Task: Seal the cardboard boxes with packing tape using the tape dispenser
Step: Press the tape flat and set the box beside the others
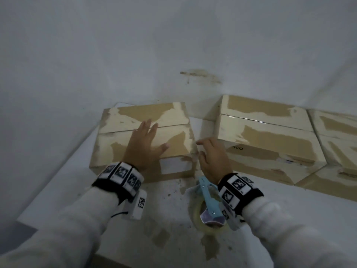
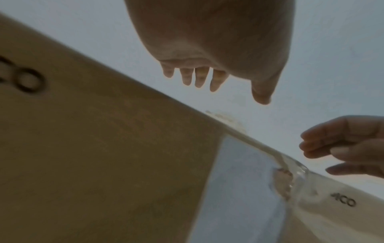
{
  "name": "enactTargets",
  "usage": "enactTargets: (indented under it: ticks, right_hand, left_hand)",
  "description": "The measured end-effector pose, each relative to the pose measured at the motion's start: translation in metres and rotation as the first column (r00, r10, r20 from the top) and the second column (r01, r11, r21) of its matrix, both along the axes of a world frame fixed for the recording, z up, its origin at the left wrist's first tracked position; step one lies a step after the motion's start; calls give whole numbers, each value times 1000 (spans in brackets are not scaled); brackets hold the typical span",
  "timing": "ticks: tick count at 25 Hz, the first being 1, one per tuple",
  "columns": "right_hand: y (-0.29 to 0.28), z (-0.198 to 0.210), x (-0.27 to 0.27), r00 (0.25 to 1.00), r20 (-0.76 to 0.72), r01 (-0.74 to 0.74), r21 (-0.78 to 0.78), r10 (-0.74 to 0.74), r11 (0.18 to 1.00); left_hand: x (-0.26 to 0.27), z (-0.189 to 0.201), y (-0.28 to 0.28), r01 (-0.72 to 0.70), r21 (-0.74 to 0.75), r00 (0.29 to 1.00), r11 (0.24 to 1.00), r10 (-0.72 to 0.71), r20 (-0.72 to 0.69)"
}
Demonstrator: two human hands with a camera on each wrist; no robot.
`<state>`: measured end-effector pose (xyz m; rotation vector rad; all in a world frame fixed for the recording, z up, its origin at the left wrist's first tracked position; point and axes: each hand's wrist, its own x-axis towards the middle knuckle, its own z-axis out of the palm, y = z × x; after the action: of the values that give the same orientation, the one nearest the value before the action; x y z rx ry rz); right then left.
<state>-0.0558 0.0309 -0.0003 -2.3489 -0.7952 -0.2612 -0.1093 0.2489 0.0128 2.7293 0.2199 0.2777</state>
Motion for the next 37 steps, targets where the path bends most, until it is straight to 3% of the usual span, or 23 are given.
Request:
enactTargets:
  ticks: [3, 6, 8, 15, 17, 23, 25, 27, 32, 34, 37]
  right_hand:
    - [39, 7, 4, 999, -25, -46, -37, 45, 998]
    - [50, -9, 8, 984, -173, -1, -219, -38, 976]
    - [49, -22, 7, 972, -221, 26, -222, -76, 975]
    - [61, -33, 0, 929, -347, 197, 162, -131, 967]
    - [67, -33, -2, 913, -386, 249, 280, -129, 927]
    - [77, -26, 3, 786, -617, 424, 504, -30, 752]
    - [71, -21, 14, 774, -632, 437, 498, -33, 749]
    - [63, -16, 23, 756, -652, 449, 450, -60, 772]
    - [47, -7, 36, 807, -566, 327, 185, -172, 927]
    - [48, 1, 42, 814, -558, 269, 115, -162, 956]
    - [55, 15, 54, 856, -489, 191, -4, -169, 982]
  left_hand:
    - [-30, -5, 52, -82, 25, 993, 996, 79, 91]
    - [-57, -15, 86, -183, -8, 982, 983, 182, -48]
    - [-68, -24, 97, -228, -47, 968, 972, 222, -115]
    - [-67, -29, 102, -326, -326, 943, 887, 329, -46]
    - [-59, -27, 115, -304, -411, 949, 860, 313, -47]
    - [-32, -14, 157, -199, -706, 974, 679, 214, -68]
    - [-31, -8, 173, -180, -698, 983, 693, 158, -96]
    - [-27, 1, 187, -170, -628, 985, 760, 104, -141]
    - [-4, 25, 207, -84, -284, 924, 955, -32, -380]
    - [7, 27, 216, -64, -242, 894, 968, -52, -444]
    - [22, 22, 223, -30, -389, 891, 921, -152, -428]
